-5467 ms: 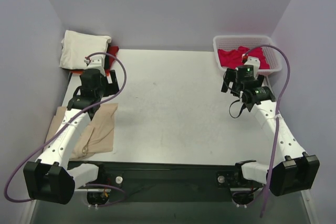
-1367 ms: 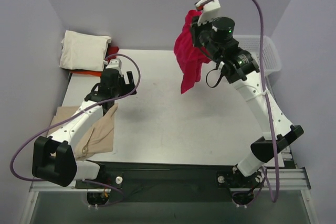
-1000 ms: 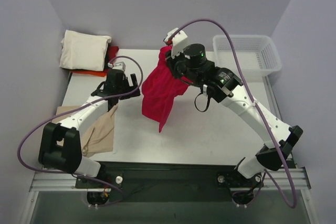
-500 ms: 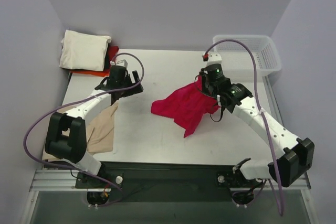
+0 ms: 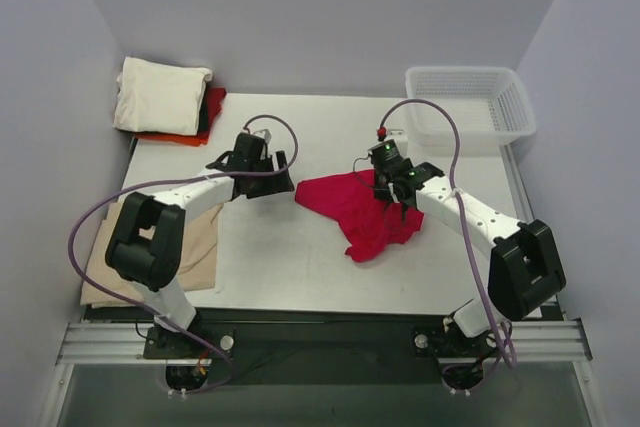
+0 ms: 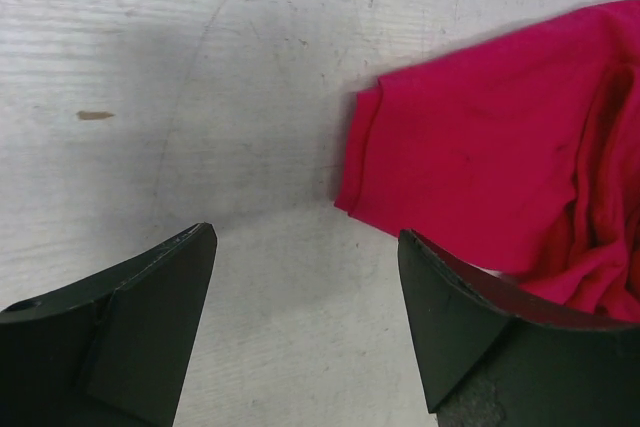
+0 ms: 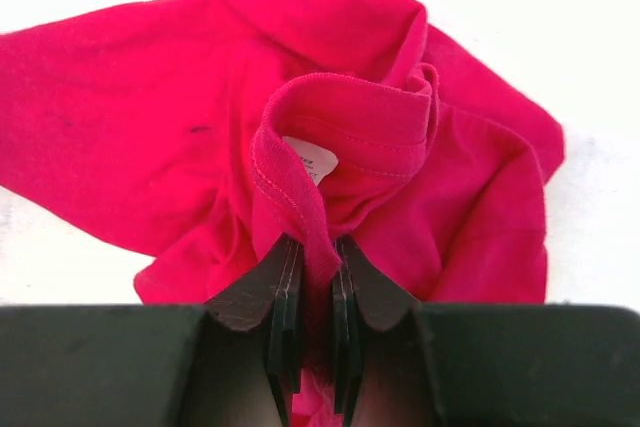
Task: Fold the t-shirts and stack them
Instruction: Move the tshirt to the center of the board, then flatten out the tshirt
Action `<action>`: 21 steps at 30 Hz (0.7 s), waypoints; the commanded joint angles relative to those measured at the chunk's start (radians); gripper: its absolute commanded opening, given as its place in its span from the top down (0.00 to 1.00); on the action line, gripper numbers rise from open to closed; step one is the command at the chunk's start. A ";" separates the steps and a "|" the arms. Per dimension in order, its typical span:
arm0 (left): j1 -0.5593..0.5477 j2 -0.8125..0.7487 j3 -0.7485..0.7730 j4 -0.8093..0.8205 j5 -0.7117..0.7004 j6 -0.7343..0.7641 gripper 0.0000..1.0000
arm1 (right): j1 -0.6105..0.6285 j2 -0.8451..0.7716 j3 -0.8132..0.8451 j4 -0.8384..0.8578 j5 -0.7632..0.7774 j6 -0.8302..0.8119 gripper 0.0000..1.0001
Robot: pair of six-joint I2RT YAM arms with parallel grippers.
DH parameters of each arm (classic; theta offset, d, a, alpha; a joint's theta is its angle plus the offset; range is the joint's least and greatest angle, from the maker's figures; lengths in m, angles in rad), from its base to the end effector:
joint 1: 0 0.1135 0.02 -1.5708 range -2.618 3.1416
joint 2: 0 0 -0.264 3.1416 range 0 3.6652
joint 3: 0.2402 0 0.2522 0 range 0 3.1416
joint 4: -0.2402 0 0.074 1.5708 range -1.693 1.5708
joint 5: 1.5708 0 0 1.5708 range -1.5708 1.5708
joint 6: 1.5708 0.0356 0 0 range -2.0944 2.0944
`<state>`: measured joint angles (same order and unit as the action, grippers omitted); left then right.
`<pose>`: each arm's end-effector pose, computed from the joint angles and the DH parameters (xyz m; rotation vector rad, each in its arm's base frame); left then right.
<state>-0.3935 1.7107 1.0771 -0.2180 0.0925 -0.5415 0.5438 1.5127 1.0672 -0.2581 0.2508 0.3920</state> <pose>0.3329 -0.1418 0.1959 -0.1408 2.4855 -0.5246 0.2906 0.1654 0.2555 -0.0397 2.2568 0.2170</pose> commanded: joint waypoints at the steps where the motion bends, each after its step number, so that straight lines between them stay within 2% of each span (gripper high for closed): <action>1: -0.022 0.072 0.075 0.037 0.039 0.015 0.16 | -0.004 0.015 0.007 0.011 -0.027 0.064 1.00; 15: -0.113 0.280 0.280 -0.069 -0.043 0.069 0.25 | -0.024 0.000 -0.029 0.013 -0.058 0.097 1.00; 19: -0.140 0.299 0.319 -0.141 -0.085 0.081 0.32 | -0.034 -0.006 -0.038 0.013 -0.054 0.105 1.00; 21: -0.151 0.300 0.328 -0.178 -0.128 0.083 0.44 | -0.042 -0.008 -0.042 0.013 -0.054 0.110 1.00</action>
<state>-0.5297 2.0010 1.3605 -0.3088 0.0284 -0.4824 0.5144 1.5314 1.0397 -0.2348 0.1928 0.4778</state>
